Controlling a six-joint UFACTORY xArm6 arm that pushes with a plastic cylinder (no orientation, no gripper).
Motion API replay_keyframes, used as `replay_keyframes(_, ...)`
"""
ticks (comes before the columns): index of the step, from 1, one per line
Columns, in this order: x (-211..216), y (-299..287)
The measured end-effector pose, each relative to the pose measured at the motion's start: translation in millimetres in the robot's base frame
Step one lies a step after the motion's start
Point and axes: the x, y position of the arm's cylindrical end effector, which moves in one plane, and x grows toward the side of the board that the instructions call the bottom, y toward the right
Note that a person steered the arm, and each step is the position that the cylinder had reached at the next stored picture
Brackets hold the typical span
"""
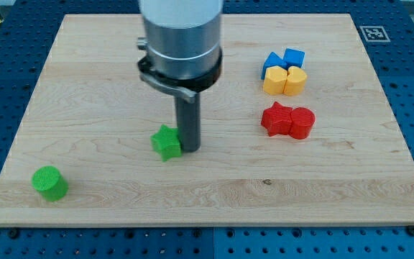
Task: Push green star near to the green circle
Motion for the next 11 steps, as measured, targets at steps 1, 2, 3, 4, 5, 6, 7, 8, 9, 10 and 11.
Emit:
replay_keyframes(1,3.2,-12.0)
replay_keyframes(2,8.4,-30.3)
replay_keyframes(3,3.8,-14.4)
replay_keyframes(4,1.1,-26.3)
replay_keyframes(5,6.5,-58.6)
replay_keyframes(6,6.6,-60.8)
replay_keyframes(7,16.5,-75.4)
replay_keyframes(8,24.2,-92.3)
replay_keyframes(9,24.2,-98.3)
replay_keyframes(10,24.2,-110.7)
replay_keyframes(11,11.0,-110.5)
